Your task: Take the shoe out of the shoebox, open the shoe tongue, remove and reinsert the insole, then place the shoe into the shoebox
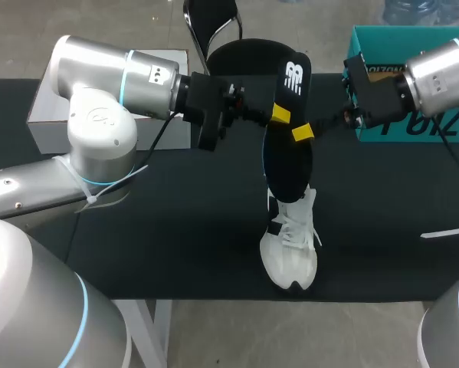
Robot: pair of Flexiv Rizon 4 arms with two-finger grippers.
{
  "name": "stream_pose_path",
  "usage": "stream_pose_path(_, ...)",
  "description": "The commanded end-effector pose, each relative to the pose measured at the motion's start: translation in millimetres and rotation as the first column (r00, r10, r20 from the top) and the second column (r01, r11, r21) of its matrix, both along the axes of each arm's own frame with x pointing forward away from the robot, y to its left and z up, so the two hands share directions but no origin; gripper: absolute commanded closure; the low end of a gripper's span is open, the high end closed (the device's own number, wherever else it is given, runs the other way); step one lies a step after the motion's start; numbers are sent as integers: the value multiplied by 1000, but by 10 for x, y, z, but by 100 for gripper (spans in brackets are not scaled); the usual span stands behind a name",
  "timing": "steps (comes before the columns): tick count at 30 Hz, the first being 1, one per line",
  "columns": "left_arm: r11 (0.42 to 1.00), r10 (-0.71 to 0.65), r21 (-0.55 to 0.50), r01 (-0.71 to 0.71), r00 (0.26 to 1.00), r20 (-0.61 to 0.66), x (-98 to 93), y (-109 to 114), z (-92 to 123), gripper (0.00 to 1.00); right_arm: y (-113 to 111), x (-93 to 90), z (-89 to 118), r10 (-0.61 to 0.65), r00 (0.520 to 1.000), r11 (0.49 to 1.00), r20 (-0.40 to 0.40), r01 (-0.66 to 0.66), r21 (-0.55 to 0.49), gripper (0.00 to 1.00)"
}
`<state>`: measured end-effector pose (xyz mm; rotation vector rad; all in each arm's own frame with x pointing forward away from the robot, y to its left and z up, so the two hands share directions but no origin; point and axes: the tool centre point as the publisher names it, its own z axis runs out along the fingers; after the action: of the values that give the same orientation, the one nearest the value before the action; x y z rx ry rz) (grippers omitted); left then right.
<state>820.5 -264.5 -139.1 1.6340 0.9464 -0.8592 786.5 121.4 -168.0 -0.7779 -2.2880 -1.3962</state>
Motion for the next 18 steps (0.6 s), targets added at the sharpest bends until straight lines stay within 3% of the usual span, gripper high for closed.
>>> stream_pose_path(1, 1000, 2, -1, -2, 1000, 2, -4, -10, -6, 100, 20, 10, -11, 0, 1000, 1000, 2, 0, 0, 100)
stream_pose_path(8, 1000, 2, -1, -2, 1000, 2, -4, -10, -6, 100, 14, 15, -17, -9, 1000, 1000, 4, 9, -1, 100)
stream_pose_path(9, 1000, 2, -1, -2, 1000, 2, -4, -10, -6, 88, 14, 16, -17, -9, 1000, 1000, 5, 9, 0, 100)
stream_pose_path(10, 1000, 2, -1, -2, 1000, 2, -4, -10, -6, 65, 14, 17, -17, -9, 1000, 1000, 5, 9, 0, 100)
stream_pose_path(11, 1000, 2, -1, -2, 1000, 2, -4, -10, -6, 7, 14, 18, -17, -9, 1000, 1000, 5, 9, 1, 100)
stream_pose_path(12, 1000, 2, -1, -2, 1000, 2, -4, -10, -6, 0, 14, 18, -17, -9, 1000, 1000, 5, 9, 1, 100)
stream_pose_path(18, 1000, 2, -1, -2, 1000, 2, -4, -10, -6, 0, 3, 36, -14, -11, 1000, 1000, 3, 11, -1, 100)
